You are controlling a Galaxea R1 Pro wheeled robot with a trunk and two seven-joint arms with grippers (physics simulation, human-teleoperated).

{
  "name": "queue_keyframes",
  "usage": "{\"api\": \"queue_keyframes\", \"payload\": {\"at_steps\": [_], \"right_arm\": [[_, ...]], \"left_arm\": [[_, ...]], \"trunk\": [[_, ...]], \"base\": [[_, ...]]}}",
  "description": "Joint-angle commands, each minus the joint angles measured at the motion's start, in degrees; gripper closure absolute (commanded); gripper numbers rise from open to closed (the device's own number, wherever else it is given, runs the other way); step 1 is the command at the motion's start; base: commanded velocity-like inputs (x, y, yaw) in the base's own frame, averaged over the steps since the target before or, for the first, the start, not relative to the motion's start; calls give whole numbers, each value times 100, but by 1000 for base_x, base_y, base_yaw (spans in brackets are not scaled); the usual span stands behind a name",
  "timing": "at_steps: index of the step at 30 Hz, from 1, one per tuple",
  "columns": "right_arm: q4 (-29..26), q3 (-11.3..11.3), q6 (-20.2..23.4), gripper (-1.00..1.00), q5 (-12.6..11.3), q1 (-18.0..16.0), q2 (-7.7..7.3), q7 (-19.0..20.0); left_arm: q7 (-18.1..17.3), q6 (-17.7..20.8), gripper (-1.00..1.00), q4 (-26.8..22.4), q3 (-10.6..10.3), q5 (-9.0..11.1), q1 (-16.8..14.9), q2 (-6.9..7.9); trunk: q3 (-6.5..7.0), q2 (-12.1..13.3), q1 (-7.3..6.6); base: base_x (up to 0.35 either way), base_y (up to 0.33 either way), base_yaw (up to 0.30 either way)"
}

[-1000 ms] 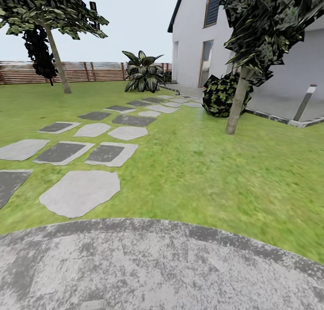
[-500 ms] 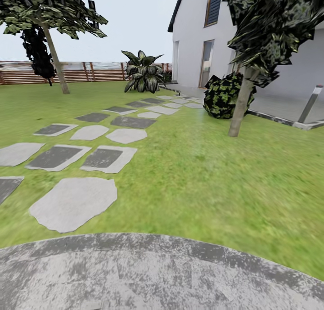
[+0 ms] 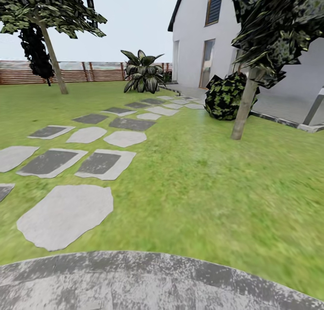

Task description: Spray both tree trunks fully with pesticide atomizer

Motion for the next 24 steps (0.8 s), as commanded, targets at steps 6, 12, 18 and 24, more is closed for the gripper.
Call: {"api": "queue_keyframes", "payload": {"at_steps": [6, 12, 18, 24], "right_arm": [[0, 0, 0, -100, 0, 0, 6, 0], [0, 1, 0, -100, 0, 0, 9, 0], [0, 8, 0, -100, 0, 0, 9, 0], [0, 9, -5, -100, 0, -2, 4, 0]], "left_arm": [[0, 0, -100, 0, 0, 0, -1, 0], [0, 1, -100, 0, 0, 0, 0, 0], [0, 0, -100, 0, 1, 0, -2, 0], [0, -4, -100, 0, 0, 0, -1, 0]], "trunk": [[-41, 0, 0], [-95, 0, 0], [-119, 0, 0], [-121, 0, 0]], "base": [[338, 0, 0], [338, 0, 0], [338, 0, 0], [338, 0, 0]]}}
